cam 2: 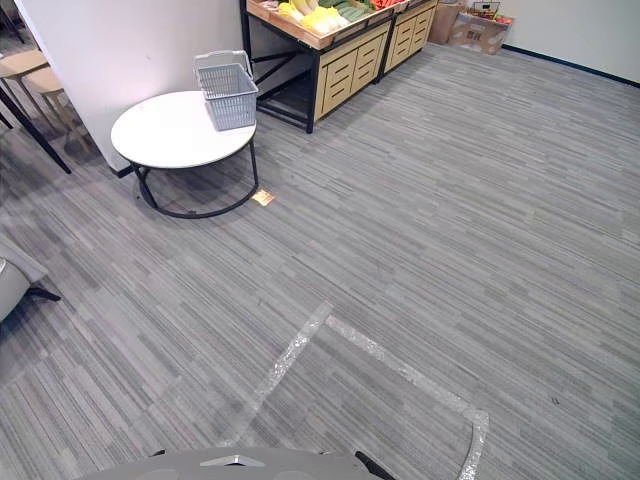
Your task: Pick vegetable in the basket
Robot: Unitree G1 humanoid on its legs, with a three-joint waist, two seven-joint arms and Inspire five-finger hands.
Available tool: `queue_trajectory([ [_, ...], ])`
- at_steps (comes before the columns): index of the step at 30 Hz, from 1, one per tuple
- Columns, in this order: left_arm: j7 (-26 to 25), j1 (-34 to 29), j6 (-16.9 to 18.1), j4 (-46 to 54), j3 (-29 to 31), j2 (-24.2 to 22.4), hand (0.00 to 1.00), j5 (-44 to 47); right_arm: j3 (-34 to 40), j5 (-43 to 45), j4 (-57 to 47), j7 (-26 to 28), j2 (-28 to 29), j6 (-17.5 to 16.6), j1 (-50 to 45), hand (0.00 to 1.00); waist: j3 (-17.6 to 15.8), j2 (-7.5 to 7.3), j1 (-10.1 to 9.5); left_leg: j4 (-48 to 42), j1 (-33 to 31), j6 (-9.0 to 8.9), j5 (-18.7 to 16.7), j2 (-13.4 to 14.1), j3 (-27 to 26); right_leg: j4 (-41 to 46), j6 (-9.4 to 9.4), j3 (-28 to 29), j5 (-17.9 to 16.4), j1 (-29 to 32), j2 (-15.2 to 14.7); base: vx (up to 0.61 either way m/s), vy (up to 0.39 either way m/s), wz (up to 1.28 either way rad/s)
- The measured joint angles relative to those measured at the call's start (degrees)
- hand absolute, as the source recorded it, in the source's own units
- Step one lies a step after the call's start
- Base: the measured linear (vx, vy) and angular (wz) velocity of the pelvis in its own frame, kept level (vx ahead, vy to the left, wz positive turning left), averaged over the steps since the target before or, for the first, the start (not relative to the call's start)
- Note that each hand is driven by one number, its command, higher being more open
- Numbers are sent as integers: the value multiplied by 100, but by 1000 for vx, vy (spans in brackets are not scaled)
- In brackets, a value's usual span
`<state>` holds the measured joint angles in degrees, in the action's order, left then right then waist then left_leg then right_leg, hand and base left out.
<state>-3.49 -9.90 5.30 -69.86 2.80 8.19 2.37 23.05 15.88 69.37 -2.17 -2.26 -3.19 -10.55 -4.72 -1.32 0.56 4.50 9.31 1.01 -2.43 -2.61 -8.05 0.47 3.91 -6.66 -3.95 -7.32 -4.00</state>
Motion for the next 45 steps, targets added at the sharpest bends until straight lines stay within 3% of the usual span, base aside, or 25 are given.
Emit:
queue_trajectory([
  [22,-16,43,-4,-51,-96,58,100,-13,-912,-189,-52,-73,-167,-80,151,100,-155,-64,-7,73,28,-46,208,18,40,-58,33,-281,50,-82,11,-58,-35,2],
  [35,-23,42,-3,-97,-142,78,100,-3,-954,-139,-33,-70,-167,-82,182,100,-250,-102,1,74,208,-48,236,17,-20,-262,26,-264,202,-308,19,-46,-16,-2],
  [42,-32,53,25,62,-97,102,100,147,-1023,-92,-273,-60,-124,-101,160,100,-423,-178,-23,-1,-67,-64,169,30,-258,312,-64,-43,69,267,-11,-14,1,-15],
  [45,-42,79,27,62,-50,162,100,170,-1026,-91,-292,-67,-46,-113,201,100,-550,-287,-29,-592,-221,-58,-156,32,-302,686,-44,12,-139,330,-91,26,7,-8],
])
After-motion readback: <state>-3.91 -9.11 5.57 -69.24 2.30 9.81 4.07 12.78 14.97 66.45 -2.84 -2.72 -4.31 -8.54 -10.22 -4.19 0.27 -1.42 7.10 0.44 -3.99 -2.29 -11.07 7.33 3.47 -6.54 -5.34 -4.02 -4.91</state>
